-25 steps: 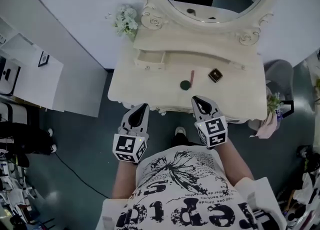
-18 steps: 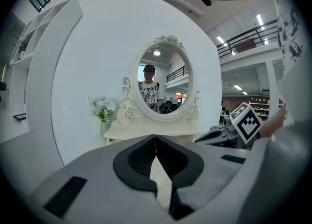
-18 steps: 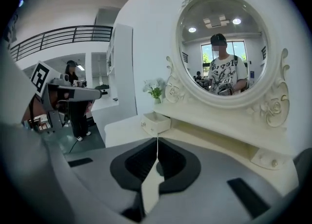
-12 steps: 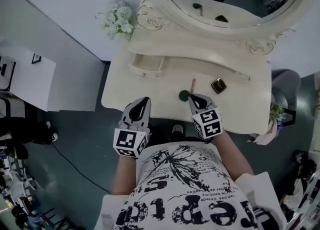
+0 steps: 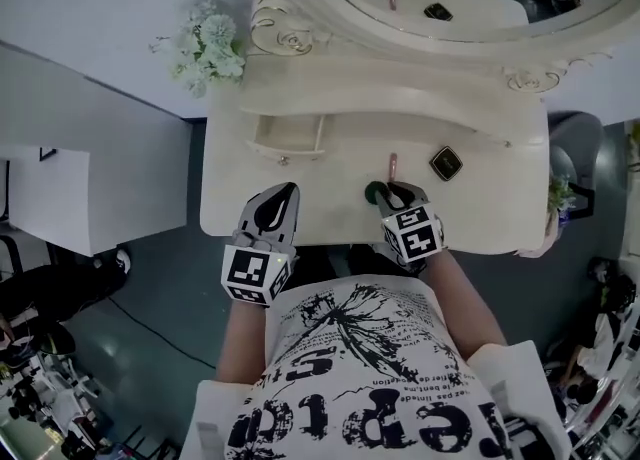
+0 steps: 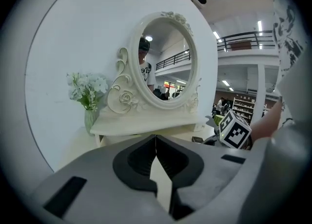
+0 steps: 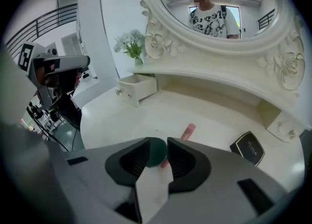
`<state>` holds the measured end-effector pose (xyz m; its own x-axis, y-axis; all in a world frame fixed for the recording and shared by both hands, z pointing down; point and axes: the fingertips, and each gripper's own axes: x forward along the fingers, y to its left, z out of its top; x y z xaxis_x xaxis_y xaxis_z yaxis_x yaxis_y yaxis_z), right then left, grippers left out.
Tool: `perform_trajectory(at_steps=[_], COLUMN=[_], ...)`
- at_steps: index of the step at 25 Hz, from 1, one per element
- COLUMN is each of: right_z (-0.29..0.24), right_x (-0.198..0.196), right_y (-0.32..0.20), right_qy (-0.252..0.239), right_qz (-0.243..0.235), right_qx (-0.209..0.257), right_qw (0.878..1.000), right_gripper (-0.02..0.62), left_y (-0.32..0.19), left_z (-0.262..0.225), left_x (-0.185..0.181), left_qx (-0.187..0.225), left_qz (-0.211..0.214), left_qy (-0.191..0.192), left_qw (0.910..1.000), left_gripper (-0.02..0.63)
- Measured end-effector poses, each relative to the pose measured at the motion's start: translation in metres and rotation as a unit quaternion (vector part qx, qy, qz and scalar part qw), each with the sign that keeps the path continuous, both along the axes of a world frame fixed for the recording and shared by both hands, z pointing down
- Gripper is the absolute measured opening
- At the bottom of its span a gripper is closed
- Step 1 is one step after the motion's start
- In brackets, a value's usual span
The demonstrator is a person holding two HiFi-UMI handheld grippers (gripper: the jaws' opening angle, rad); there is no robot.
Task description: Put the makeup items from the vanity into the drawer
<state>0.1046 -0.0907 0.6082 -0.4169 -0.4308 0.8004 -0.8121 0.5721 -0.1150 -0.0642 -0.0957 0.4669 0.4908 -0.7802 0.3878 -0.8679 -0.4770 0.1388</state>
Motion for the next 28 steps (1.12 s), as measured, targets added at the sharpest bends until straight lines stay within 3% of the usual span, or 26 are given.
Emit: perform_trajectory(at_steps=[3,13,28], right_z=[0.012,0.026,0.022], right_x=[0.000,-0.003,0.002], right_y=[-0.001,-0.006,-0.007], right_qy=[0.024,0.081,0.068], right_qz=[0.006,0.016,0.006], right_qx=[-0.018,-0.024,-0.057], right_qw=[1.000,0.996,0.996], right_gripper=[0.115,0.109,0.015], left_y=[-0.009,-0.017,-0.012], left_z=[0.007,0.019,0.006], left_x=[-0.006,-0.014,-0.017], left_qx=[-0.009,-0.025,-0.015], left_qz=[0.008,0.029,0.024], left_qy=[0.005,0.010,0.013], left_qw=[0.9999,0.9992,0.9995], left_gripper=[0.021,0.021,0.021])
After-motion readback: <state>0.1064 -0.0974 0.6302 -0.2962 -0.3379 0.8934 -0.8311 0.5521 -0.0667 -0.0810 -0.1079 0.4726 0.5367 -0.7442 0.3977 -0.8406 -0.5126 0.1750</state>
